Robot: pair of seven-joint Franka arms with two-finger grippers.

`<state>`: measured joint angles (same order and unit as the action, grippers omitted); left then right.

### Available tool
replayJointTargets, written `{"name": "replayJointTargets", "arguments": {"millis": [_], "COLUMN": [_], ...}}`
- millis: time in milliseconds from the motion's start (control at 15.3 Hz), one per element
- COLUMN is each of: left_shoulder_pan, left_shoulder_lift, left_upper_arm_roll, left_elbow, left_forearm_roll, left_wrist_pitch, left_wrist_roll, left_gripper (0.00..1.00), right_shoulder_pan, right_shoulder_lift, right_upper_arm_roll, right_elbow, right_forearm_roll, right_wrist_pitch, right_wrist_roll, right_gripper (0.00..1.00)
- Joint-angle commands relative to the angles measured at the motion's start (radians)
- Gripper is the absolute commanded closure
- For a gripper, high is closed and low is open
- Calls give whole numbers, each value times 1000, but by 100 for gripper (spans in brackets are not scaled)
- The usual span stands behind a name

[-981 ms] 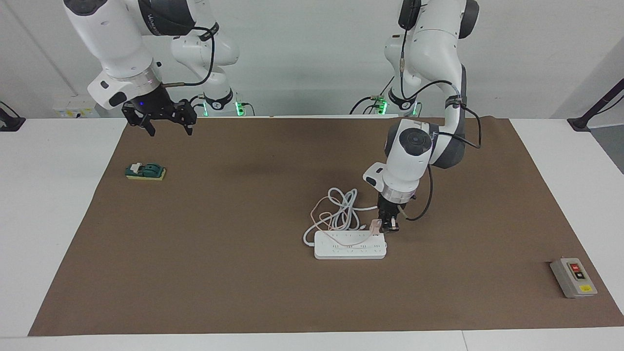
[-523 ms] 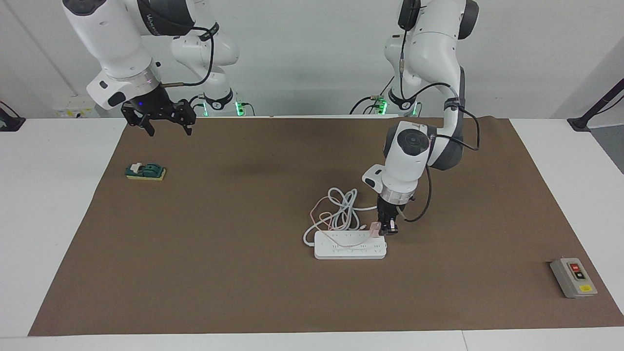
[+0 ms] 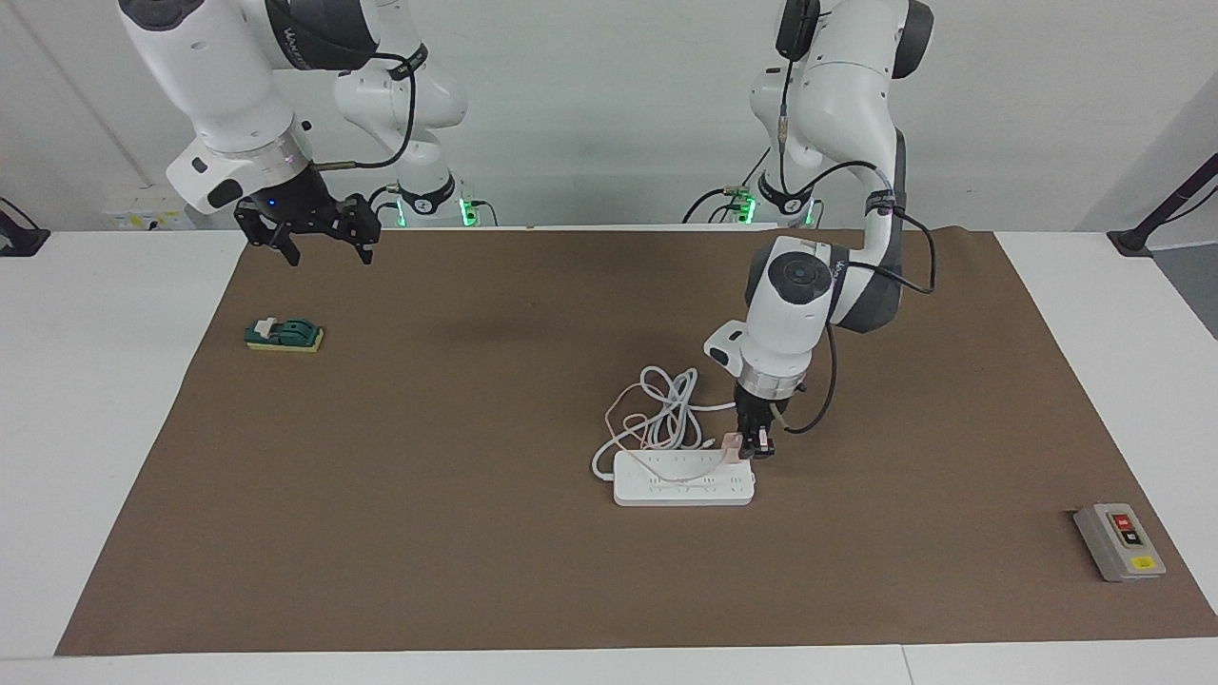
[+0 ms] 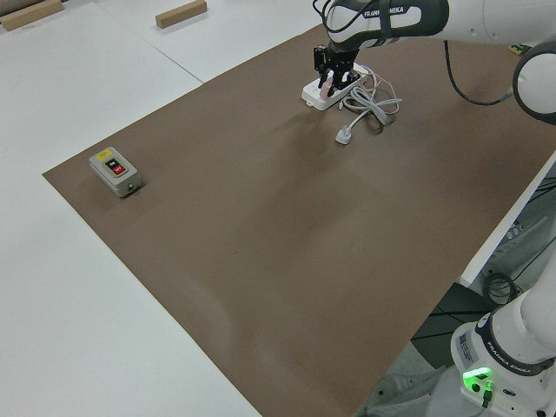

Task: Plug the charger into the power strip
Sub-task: 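Push the charger prongs into the socket with the left gripper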

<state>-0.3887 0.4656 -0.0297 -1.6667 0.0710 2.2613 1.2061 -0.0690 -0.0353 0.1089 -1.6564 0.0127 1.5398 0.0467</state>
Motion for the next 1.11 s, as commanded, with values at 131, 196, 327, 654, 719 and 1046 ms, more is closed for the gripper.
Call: {"name": "replayJointTargets", "arguments": {"millis": [131, 196, 327, 654, 719, 1046], "left_shoulder_pan": [-9, -7, -7, -1, -1, 1], "left_shoulder_lift": [38, 39, 50, 61, 70, 176], "left_upper_arm_roll": [13, 13, 13, 11, 11, 13], "left_elbow": [30, 30, 30, 39, 44, 214], "left_forearm_roll": [9, 9, 9, 0, -11, -54], "left_wrist_pitch": [-36, -36, -39, -65, -86, -253], "left_wrist_roll": [-17, -17, -16, -14, -14, -11], "left_gripper": [86, 86, 86, 87, 88, 86], "right_shoulder_pan": [-20, -20, -20, -18, -18, -20], "right_shoulder_lift": [-20, -20, -20, -20, -20, -20], "right_upper_arm_roll": [11, 11, 11, 11, 11, 11], "right_elbow": [-23, -23, -23, -23, -23, -23], "right_forearm_roll": [10, 10, 10, 10, 10, 10], "right_wrist_pitch": [16, 16, 16, 17, 17, 16], "right_wrist_roll": [-4, -4, -4, -4, -2, -4], "right_gripper": [0, 0, 0, 0, 0, 0]}}
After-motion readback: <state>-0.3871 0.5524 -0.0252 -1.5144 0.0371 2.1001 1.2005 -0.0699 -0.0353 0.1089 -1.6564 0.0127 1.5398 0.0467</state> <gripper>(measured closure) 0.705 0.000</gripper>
